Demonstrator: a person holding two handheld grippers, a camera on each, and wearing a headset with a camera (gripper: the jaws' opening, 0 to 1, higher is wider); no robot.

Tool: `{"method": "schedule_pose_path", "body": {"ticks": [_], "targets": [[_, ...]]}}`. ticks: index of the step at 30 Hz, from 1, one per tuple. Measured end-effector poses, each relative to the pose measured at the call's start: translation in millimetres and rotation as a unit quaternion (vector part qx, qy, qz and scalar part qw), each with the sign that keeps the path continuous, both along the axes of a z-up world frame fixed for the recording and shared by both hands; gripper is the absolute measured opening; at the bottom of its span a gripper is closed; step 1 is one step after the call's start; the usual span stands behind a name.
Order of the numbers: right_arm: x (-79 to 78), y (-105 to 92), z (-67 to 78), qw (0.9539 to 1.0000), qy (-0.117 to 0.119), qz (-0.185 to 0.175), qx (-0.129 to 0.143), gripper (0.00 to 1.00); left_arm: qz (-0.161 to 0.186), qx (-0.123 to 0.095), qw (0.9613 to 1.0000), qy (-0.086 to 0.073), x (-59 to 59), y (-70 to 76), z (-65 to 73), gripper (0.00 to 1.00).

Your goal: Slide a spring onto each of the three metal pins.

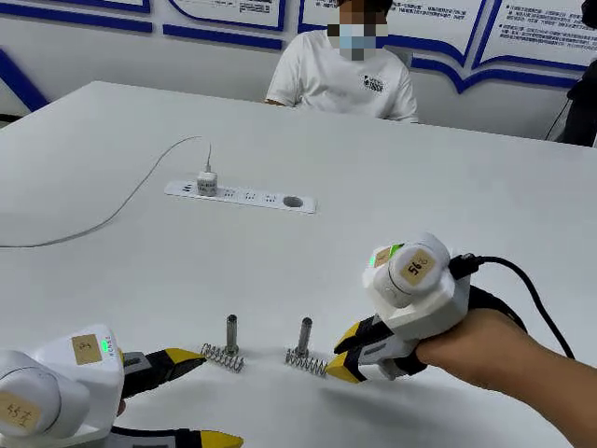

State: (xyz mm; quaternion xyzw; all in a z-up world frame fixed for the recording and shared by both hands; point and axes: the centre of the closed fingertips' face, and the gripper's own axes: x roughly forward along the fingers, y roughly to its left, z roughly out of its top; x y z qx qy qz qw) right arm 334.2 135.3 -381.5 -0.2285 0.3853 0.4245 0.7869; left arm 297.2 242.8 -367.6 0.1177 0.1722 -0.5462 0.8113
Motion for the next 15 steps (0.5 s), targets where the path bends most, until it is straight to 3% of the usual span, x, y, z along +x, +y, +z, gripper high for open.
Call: {"method": "schedule_pose_path", "body": {"ticks": [15], "targets": [[6.6, 3.8, -21.3, 0.9999, 0.007, -0.010, -0.011, 0.15, -0.001, 0.003, 1.0000, 0.003, -2.4, -0.5, -1.3, 0.60]]}}
